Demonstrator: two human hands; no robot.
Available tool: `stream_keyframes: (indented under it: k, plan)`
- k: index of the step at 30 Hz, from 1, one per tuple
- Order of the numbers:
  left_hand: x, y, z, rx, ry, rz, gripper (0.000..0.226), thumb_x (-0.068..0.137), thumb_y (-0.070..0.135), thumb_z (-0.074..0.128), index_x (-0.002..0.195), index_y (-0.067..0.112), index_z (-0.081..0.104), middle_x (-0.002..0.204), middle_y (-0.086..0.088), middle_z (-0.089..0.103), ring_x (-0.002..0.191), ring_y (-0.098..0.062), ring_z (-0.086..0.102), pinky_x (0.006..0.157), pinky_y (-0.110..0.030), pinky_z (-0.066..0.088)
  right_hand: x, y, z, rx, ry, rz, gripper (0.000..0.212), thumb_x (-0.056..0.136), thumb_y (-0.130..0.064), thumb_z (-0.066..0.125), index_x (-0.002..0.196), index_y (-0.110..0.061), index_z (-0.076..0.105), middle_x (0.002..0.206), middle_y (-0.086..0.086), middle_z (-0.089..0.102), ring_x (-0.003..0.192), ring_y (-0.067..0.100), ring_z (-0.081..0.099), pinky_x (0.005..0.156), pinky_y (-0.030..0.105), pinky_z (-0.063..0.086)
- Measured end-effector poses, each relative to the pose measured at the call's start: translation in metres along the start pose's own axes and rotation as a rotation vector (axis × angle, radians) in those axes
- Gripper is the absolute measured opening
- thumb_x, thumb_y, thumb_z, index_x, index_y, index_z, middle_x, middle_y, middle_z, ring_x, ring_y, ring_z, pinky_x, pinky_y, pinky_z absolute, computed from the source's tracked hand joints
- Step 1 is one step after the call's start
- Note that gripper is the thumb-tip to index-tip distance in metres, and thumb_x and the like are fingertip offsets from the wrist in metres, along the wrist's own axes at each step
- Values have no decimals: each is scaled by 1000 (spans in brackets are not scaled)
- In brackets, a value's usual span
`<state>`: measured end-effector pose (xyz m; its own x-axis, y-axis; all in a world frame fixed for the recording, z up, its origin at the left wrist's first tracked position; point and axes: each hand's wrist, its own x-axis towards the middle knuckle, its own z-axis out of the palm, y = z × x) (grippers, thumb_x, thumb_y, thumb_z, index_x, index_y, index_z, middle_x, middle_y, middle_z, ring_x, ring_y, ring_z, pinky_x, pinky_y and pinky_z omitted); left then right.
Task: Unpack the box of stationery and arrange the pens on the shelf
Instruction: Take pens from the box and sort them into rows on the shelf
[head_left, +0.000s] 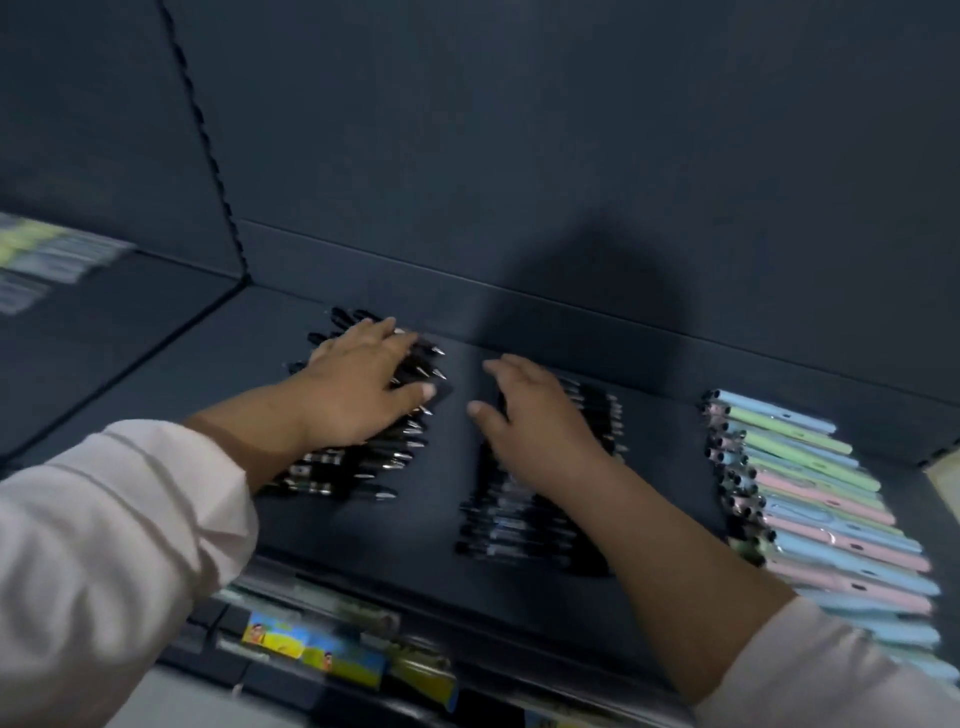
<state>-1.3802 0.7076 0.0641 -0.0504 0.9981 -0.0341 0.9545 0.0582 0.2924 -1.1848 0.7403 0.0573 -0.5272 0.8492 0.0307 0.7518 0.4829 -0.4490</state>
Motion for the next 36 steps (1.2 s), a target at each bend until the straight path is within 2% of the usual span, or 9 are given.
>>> stream_keyframes:
  k: [5, 9, 12, 15, 19, 24, 28, 30, 36]
  plan:
    - [-36, -61, -21, 35, -107, -60, 94, 79, 63, 56, 151, 27, 7, 159, -1, 1, 146, -20, 1, 118, -44, 12, 4, -56, 33, 52, -130, -129, 67, 91, -42, 56, 148, -20, 28, 156, 0, 22, 143, 19, 18, 118, 34, 18]
    - [-57, -98, -21, -12, -318, -74, 137, 40, 92, 52, 150, 33, -6, 159, 3, -11, 146, -17, -8, 118, -42, 4, 14, -79, 59, -62, -250, -130, 88, 81, -51, 64, 151, -27, 16, 159, -4, 8, 146, 21, 2, 119, 39, 11]
    - [-64, -114, -9, 16, -366, -21, 122, 64, 73, 64, 149, 31, -12, 158, 2, -16, 145, -16, -11, 116, -37, 1, 19, -89, 71, -103, -285, -25, 98, 77, -57, 66, 151, -31, 8, 160, -9, -1, 146, 19, -9, 120, 43, 6]
    - [-66, -126, -2, -8, -323, 61, 105, 81, 58, 60, 149, 29, -14, 157, 2, -19, 146, -14, -6, 116, -31, 3, 16, -98, 78, -49, -199, 17, 91, 78, -53, 67, 150, -31, 16, 156, -8, 12, 144, 18, 5, 119, 37, 12]
    - [-72, -142, 4, -16, -315, 177, 94, 87, 57, 51, 149, 29, -14, 156, 4, -22, 145, -15, -9, 116, -27, 1, -2, -110, 86, -79, -127, -5, 76, 83, -52, 62, 147, -32, 26, 151, -11, 17, 140, 14, 15, 116, 29, 15]
    - [-64, -150, 2, -35, -314, 206, 113, 68, 83, 32, 147, 23, -23, 152, 6, -30, 142, -12, -20, 115, -30, -5, -9, -122, 99, -161, -118, 229, 73, 92, -63, 33, 151, -35, 1, 160, -7, -8, 146, 18, -11, 119, 39, -3]
    - [-66, -138, 10, -40, -371, 267, 104, 79, 75, 33, 146, 20, -25, 152, 3, -31, 142, -12, -20, 112, -27, -8, -13, -129, 103, -223, -187, 276, 74, 92, -65, 24, 152, -31, -2, 159, -6, -13, 145, 17, -19, 118, 38, -7]
    - [-70, -139, 14, -5, -359, 303, 109, 74, 81, 29, 145, 20, -27, 148, 5, -36, 142, -13, -22, 112, -29, -9, -18, -128, 101, -258, -201, 291, 75, 89, -67, 18, 152, -32, -3, 159, -8, -16, 144, 15, -22, 117, 38, -12]
    - [-61, -152, 15, 44, -299, 304, 115, 54, 90, -1, 144, 23, -28, 140, 7, -43, 141, -14, -26, 114, -35, -9, -11, -140, 103, -236, -281, 358, 77, 91, -67, 20, 150, -30, -12, 157, -8, -22, 143, 22, -25, 117, 40, -5]
